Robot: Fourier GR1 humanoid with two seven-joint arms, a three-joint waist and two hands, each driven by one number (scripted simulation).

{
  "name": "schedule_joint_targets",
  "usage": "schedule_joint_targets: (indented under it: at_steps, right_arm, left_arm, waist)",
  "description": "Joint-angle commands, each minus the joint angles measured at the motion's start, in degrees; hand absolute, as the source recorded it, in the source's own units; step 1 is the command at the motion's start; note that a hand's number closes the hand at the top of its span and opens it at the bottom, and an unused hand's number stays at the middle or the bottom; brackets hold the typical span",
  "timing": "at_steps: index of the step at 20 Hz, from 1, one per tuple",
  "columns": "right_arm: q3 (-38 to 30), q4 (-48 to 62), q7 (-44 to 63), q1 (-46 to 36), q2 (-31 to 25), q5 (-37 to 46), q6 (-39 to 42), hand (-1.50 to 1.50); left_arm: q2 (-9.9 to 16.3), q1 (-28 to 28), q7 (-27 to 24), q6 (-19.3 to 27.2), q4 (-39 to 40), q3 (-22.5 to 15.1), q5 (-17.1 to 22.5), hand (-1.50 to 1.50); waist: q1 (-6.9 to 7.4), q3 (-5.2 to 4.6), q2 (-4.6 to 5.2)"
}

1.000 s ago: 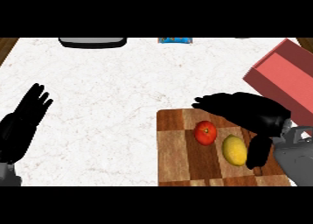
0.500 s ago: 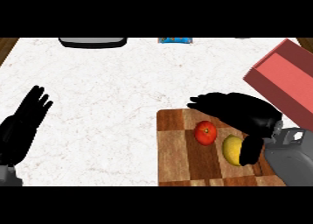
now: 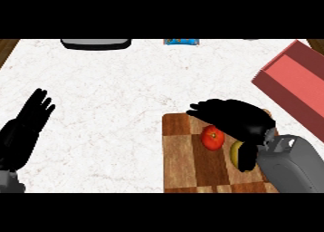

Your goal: Pick the tomato from the cutting board and place it in the cardboard box

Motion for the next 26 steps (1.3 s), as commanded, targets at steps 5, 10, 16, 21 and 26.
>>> schedule_joint_targets:
  at_steps: [5, 10, 16, 21, 26]
  right_arm:
    - [-0.49, 1.12, -0.90, 1.67, 2.30, 6.03, -0.13, -1.50]
    - [1.33, 2.85, -1.05, 1.71, 4.33, 9.86, -0.50, -1.50]
    - [0.55, 5.01, -3.44, 1.64, 4.73, 12.11, -0.53, -1.50]
    - [1.33, 9.55, -4.74, 0.20, 6.21, 15.11, -0.90, -1.50]
    - [-0.29, 11.56, -10.87, 1.70, 3.02, 16.85, -4.55, -1.50]
  left_arm:
    - [-0.40, -0.43, 0.22, -1.61, 0.76, 1.89, -0.80, 0.00]
    - [-2.10, -0.70, 3.29, 0.00, -3.26, 1.10, -1.58, 0.00]
    - [-3.34, -4.39, 2.24, 0.06, 2.31, 1.13, -2.72, 0.00]
    - [-2.95, 1.78, 2.28, -2.48, -4.23, 1.76, -2.13, 0.00]
    - [-4.45, 1.77, 1.39, -2.02, -3.70, 1.33, -3.60, 0.00]
  waist:
    - [-0.08, 0.00, -0.01]
    - [-0.05, 0.01, -0.01]
    - [-0.15, 0.00, 0.03]
    - [0.16, 0.00, 0.00]
    - [0.05, 0.01, 0.01]
